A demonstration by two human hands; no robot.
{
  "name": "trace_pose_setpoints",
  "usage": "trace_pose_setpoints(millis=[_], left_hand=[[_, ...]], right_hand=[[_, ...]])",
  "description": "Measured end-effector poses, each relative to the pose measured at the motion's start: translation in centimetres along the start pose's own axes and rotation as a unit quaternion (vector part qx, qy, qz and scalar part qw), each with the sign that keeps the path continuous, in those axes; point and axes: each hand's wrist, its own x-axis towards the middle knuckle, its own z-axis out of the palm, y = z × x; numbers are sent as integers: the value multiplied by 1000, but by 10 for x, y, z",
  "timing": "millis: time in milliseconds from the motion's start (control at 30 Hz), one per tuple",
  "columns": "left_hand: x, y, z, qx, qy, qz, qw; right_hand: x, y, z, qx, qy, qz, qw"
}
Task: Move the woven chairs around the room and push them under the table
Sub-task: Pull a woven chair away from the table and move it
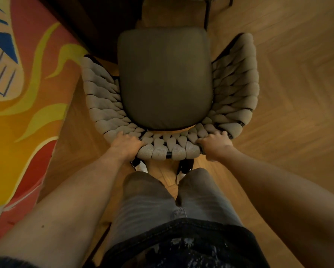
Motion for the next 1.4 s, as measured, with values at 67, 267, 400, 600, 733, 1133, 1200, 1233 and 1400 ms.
trace_pose_setpoints(millis=[67, 267, 400, 600, 733, 1133, 1200, 1233, 1400], left_hand=[[4, -15, -6, 24, 3, 17, 1000], [23, -61, -34, 127, 8, 82, 988], [38, -83, -63, 191, 13, 132, 972], [66, -98, -117, 296, 17, 189, 936], [90, -102, -148, 355, 13, 222, 908], [161, -123, -241, 499, 18, 296, 814], [172, -127, -258, 518, 17, 307, 798], [177, -129, -267, 525, 15, 314, 791], [207, -138, -313, 576, 13, 343, 742]], right_hand=[[-5, -15, 1, 35, -3, 19, 999], [-10, -57, 3, 153, -6, 77, 985], [-10, -80, 0, 231, -5, 113, 966], [-2, -99, -13, 322, -21, 178, 930], [3, -106, -22, 372, -23, 208, 905], [37, -129, -88, 521, -51, 278, 805], [48, -133, -104, 542, -54, 291, 786], [53, -136, -112, 552, -55, 299, 777], [79, -142, -156, 599, -50, 333, 727]])
